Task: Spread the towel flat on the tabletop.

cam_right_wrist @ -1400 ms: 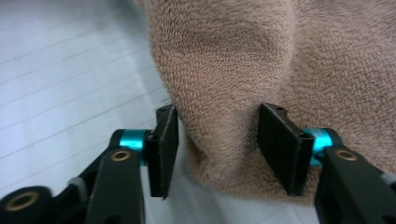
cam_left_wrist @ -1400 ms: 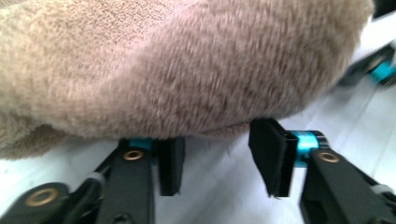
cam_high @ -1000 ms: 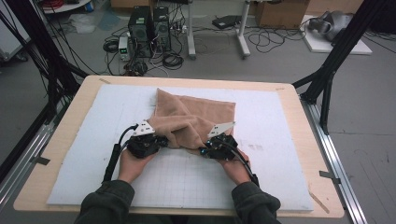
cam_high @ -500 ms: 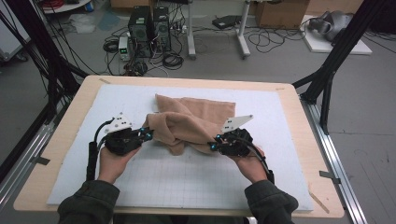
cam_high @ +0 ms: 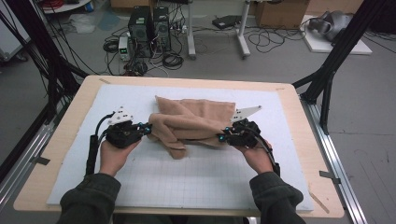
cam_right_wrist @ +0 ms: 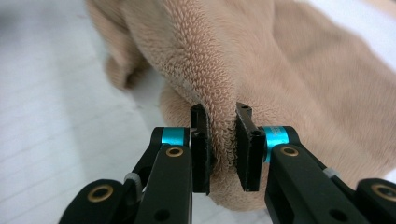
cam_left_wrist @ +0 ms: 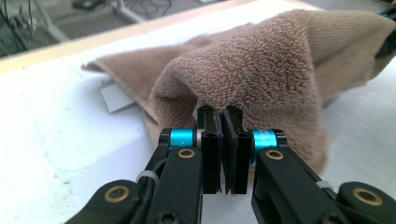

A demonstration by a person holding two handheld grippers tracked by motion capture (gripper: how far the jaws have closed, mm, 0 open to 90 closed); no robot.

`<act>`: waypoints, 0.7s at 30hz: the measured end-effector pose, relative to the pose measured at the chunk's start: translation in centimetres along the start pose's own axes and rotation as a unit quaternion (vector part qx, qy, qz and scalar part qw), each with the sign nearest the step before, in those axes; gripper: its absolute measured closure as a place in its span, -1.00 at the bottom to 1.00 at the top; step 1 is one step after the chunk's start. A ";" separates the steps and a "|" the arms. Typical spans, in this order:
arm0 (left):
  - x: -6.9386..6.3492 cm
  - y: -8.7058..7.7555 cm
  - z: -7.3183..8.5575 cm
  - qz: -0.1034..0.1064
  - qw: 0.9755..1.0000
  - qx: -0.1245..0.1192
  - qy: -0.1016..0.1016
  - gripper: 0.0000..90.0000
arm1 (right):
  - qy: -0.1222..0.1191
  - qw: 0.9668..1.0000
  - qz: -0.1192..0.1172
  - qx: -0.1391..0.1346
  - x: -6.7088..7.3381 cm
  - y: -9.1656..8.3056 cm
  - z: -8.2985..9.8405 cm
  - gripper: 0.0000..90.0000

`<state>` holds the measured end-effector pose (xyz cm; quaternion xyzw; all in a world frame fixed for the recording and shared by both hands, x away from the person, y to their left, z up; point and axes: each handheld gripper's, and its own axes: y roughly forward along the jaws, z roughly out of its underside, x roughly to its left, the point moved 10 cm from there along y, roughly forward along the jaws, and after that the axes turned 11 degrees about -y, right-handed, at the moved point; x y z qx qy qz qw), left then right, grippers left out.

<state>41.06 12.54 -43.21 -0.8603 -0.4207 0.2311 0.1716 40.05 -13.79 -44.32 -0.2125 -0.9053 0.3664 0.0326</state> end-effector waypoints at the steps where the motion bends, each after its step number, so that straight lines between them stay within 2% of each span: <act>1: 0.3 0.8 0.1 -0.001 1.000 0.007 -0.008 0.92 | 0.006 1.000 0.000 0.009 -0.5 0.6 0.4 0.75; 3: 0.9 2.4 0.3 -0.007 1.000 0.018 -0.022 0.92 | 0.015 1.000 0.005 0.015 -1.4 1.6 0.8 0.75; 6: 1.7 4.3 0.7 -0.016 0.999 0.037 -0.031 0.92 | 0.037 0.999 0.008 0.022 -2.6 2.9 1.4 0.75; 9: 1.8 4.9 1.0 -0.018 0.998 0.051 -0.025 0.91 | 0.055 0.998 0.002 0.027 -3.3 4.1 2.2 0.73; 11: 1.7 4.5 1.0 -0.014 0.998 0.054 -0.017 0.85 | 0.060 0.998 -0.001 0.023 -3.3 4.1 2.2 0.68; 13: 1.7 3.6 0.9 -0.022 0.998 0.056 -0.003 0.71 | 0.053 0.998 0.007 0.020 -3.3 3.7 2.0 0.59; 17: 1.6 1.2 0.8 -0.024 0.998 0.050 0.003 0.45 | 0.047 0.999 0.017 0.005 -2.6 2.1 1.3 0.45; 21: 1.4 -0.9 1.2 -0.020 0.999 0.037 -0.007 0.33 | 0.041 0.999 0.032 -0.018 -1.4 0.1 0.9 0.41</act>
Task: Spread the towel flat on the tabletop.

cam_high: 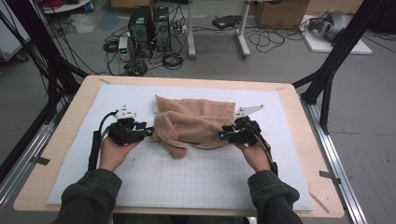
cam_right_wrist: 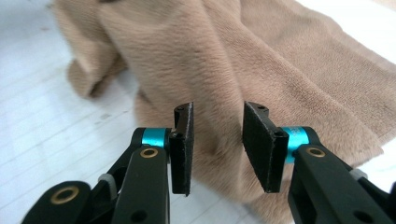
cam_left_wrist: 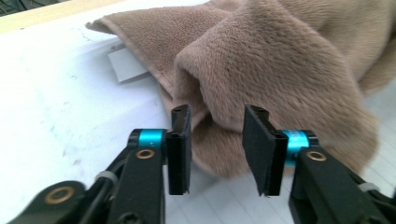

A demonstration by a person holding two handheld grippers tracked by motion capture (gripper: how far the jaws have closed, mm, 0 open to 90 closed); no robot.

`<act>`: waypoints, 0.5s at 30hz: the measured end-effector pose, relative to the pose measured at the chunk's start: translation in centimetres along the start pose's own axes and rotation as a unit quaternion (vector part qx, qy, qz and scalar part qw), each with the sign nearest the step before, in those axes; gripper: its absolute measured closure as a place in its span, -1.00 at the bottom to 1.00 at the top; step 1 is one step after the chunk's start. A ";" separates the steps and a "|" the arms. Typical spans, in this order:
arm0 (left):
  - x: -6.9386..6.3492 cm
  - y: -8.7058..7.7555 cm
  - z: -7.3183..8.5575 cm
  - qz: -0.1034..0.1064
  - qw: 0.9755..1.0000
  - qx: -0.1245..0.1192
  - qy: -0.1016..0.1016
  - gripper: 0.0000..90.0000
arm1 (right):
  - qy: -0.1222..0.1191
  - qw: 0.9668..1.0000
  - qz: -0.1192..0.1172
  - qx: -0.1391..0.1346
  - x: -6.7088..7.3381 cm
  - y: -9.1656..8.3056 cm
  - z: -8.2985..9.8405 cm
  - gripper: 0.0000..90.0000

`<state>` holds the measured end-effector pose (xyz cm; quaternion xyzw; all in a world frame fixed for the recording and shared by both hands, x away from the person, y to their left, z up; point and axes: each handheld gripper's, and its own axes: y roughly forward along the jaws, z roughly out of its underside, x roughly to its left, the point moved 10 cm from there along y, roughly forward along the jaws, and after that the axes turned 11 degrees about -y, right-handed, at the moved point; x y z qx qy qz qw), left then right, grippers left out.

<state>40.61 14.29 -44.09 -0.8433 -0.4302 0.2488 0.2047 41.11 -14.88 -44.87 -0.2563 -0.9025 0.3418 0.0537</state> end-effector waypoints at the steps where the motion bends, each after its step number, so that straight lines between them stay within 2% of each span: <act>1: -0.2 -0.4 0.1 0.005 1.000 -0.003 -0.001 0.31 | -0.001 1.000 0.002 -0.005 0.3 -0.4 0.0 0.42; 2: -0.4 -0.6 0.2 0.007 1.000 -0.005 -0.001 0.30 | -0.003 1.000 0.001 -0.010 0.7 -0.7 0.0 0.44; 4: -1.4 -1.0 0.6 0.025 1.000 -0.012 -0.007 0.28 | -0.011 1.000 -0.002 -0.014 1.6 -1.0 0.0 0.48; 7: -2.9 -0.7 1.1 0.047 0.999 -0.009 -0.011 0.22 | -0.028 1.000 -0.007 -0.012 2.9 -0.7 0.0 0.50; 10: -4.5 0.4 1.4 0.062 0.998 -0.004 -0.005 0.19 | -0.035 0.999 -0.017 -0.007 3.8 0.6 -0.2 0.45; 12: -5.2 1.4 1.4 0.066 0.998 -0.003 -0.008 0.17 | -0.040 0.999 -0.020 0.004 4.2 1.8 -0.2 0.40; 15: -5.9 3.3 1.8 0.070 0.997 0.012 -0.016 0.10 | -0.039 0.999 -0.018 0.017 4.1 3.7 0.0 0.31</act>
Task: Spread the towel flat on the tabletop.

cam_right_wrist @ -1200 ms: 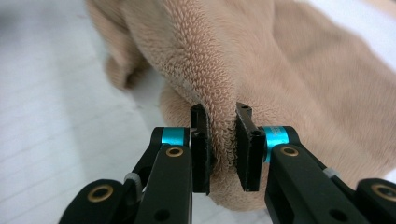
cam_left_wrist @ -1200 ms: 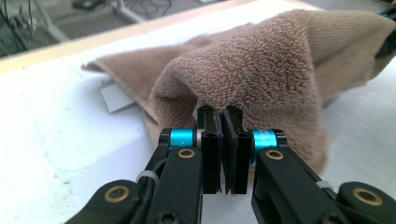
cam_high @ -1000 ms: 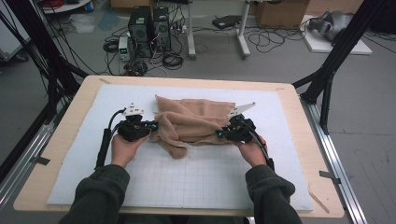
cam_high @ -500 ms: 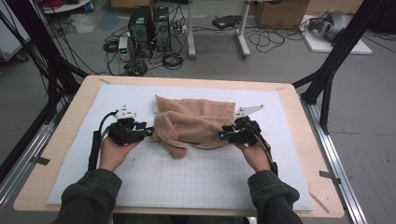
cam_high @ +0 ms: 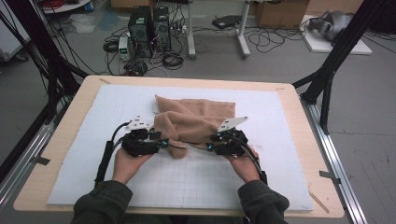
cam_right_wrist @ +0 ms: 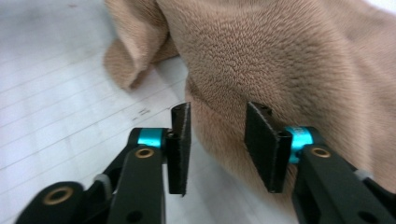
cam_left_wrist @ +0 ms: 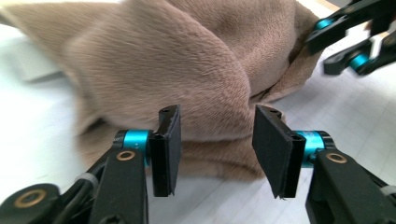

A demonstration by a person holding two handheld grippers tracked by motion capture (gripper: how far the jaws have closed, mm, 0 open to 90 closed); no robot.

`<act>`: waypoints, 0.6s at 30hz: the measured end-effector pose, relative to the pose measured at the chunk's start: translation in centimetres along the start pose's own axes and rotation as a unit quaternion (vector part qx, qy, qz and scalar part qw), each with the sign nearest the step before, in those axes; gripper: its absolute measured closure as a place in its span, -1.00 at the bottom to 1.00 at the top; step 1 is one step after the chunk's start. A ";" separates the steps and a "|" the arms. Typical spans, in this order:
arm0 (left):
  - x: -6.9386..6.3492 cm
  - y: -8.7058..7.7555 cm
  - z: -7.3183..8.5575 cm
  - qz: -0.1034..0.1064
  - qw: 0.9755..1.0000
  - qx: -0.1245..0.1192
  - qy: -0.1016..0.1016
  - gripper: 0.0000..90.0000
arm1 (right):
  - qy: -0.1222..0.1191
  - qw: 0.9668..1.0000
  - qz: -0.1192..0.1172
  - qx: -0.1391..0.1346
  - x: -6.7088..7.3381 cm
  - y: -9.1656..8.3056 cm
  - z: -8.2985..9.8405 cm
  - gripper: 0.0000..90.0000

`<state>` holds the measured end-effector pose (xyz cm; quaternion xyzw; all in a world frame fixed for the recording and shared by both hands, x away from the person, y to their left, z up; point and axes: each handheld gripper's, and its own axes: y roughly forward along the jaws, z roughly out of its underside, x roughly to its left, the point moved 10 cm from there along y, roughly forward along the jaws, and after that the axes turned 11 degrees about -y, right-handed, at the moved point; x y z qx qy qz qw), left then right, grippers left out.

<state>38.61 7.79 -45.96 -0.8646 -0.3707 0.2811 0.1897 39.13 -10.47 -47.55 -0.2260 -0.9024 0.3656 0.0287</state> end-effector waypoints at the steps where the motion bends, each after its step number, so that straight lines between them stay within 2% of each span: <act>1: 0.0 0.6 0.1 -0.007 1.000 0.001 0.000 0.08 | 0.000 1.000 0.003 0.004 -0.1 0.4 0.1 0.31; 4: 0.2 1.9 0.1 -0.019 1.000 0.001 -0.002 0.10 | 0.003 1.000 0.003 0.014 -0.2 1.8 0.5 0.30; 6: 0.7 2.3 0.0 -0.032 0.999 0.000 0.002 0.26 | 0.001 1.000 0.001 0.029 -0.1 2.8 1.0 0.31; 8: 1.1 2.4 0.1 -0.039 0.999 0.003 0.007 0.45 | -0.003 0.999 0.006 0.033 -0.3 3.3 1.2 0.40; 11: 1.4 2.6 0.1 -0.042 0.999 0.005 0.009 0.69 | -0.009 0.999 0.013 0.035 -0.5 3.4 1.2 0.61; 14: 1.3 2.4 0.0 -0.045 0.999 0.004 0.017 0.78 | -0.015 0.999 0.007 0.037 -0.4 3.3 1.3 0.84; 18: 1.2 1.0 -0.2 -0.044 0.999 0.005 0.031 0.79 | -0.017 0.999 -0.011 0.031 0.1 2.5 1.1 0.88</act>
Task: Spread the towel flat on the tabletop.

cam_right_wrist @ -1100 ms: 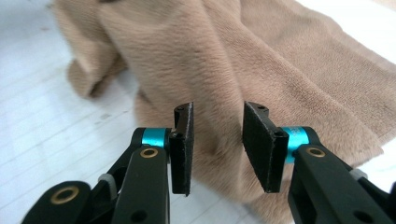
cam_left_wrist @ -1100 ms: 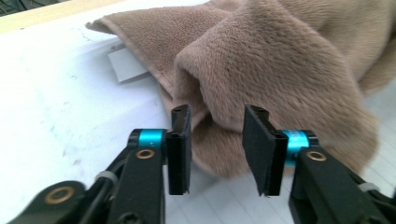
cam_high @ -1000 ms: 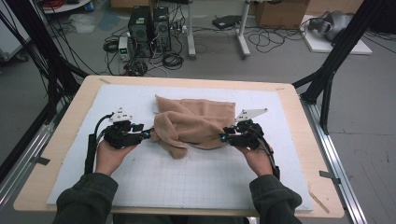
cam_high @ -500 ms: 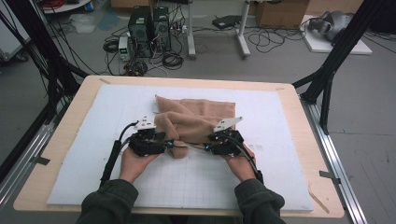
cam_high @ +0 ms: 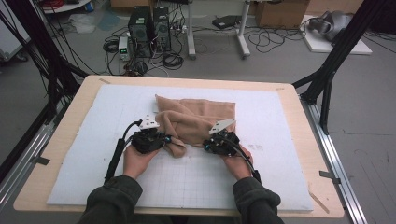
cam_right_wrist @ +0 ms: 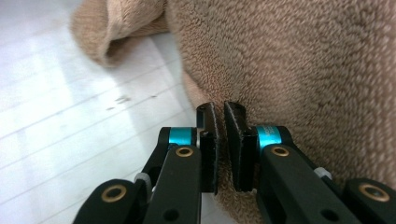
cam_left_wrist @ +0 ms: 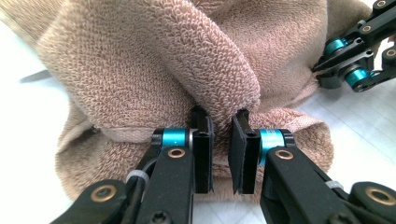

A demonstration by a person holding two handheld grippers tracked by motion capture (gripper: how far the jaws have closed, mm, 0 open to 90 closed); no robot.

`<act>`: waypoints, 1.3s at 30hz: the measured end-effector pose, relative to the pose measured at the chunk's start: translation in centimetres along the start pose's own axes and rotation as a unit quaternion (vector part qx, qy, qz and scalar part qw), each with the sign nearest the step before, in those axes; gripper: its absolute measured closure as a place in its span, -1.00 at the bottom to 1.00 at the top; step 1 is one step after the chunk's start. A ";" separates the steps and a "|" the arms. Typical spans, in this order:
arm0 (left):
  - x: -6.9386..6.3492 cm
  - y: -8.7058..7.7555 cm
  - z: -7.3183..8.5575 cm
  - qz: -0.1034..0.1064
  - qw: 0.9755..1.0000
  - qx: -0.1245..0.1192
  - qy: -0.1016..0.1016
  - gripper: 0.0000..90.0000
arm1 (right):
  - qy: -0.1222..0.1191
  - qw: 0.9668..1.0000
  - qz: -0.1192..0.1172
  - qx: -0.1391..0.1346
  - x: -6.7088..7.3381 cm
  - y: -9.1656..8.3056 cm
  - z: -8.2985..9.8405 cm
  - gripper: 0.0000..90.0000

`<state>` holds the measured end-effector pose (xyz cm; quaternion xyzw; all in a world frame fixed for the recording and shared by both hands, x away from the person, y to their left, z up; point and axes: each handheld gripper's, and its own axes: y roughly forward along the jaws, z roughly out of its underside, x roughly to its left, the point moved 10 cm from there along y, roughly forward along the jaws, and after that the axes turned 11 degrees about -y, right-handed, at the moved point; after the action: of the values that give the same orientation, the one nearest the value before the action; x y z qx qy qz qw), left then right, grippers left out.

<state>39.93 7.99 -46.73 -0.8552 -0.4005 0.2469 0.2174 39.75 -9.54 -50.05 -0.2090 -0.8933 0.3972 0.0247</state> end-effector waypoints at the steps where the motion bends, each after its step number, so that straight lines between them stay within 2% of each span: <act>1: 0.1 -0.5 -0.1 0.000 1.000 -0.002 0.001 0.79 | -0.007 1.000 -0.001 -0.002 0.2 -0.5 -0.1 0.88; 9: 1.6 -4.7 -0.8 -0.005 1.000 -0.021 0.005 0.80 | -0.028 0.999 -0.006 -0.034 0.9 -4.3 -0.6 0.89; 13: 1.1 -5.9 -1.1 0.002 1.000 -0.027 0.012 0.81 | -0.037 0.998 -0.009 -0.050 1.2 -6.3 -1.3 0.89; 17: 0.3 -7.1 -1.9 0.022 0.999 -0.038 0.007 0.81 | -0.042 0.997 -0.012 -0.057 1.3 -7.9 -2.0 0.89; 19: -0.2 -7.9 -2.3 0.032 0.999 -0.036 0.015 0.81 | -0.044 0.996 -0.010 -0.071 1.1 -9.1 -2.6 0.89; 22: -0.6 -8.3 -2.6 0.039 0.999 -0.023 0.027 0.81 | -0.050 0.996 -0.006 -0.074 0.9 -10.4 -3.1 0.89; 24: -0.5 -7.7 -2.4 0.042 0.999 -0.013 0.027 0.81 | -0.051 0.996 -0.003 -0.070 0.5 -10.8 -3.1 0.89; 25: -0.2 -7.0 -2.1 0.034 0.999 -0.001 0.032 0.81 | -0.049 0.996 -0.004 -0.068 0.3 -10.7 -3.0 0.89; 29: 0.9 -4.4 -1.3 0.019 0.999 0.025 0.027 0.82 | -0.030 0.999 0.004 -0.033 -1.1 -8.8 -1.3 0.89; 30: 1.8 -3.3 -1.0 0.002 0.999 0.032 0.027 0.85 | -0.026 0.999 0.006 -0.025 -1.3 -8.5 -1.0 0.89; 31: 2.4 -2.6 -1.0 -0.005 0.999 0.035 0.021 0.86 | -0.018 1.000 0.009 -0.011 -1.9 -7.5 -0.2 0.89; 33: 3.2 -1.6 -0.9 -0.002 0.999 0.038 -0.004 0.86 | -0.003 1.000 0.008 -0.001 -2.6 -6.6 0.7 0.89; 35: 3.7 -0.5 -0.7 -0.007 0.999 0.046 -0.009 0.86 | 0.015 1.000 0.006 0.005 -3.2 -5.7 1.3 0.89; 37: 3.9 -0.1 -0.6 -0.005 0.999 0.051 -0.015 0.84 | 0.024 1.000 0.004 0.007 -3.7 -5.0 1.5 0.88; 39: 3.9 -0.5 -0.6 -0.004 0.999 0.051 -0.012 0.79 | 0.031 1.000 0.001 0.003 -3.9 -4.8 1.5 0.86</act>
<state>42.18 11.25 -46.95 -0.8382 -0.3939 0.2764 0.2568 41.29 -15.00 -47.13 -0.2221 -0.8906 0.3934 0.0525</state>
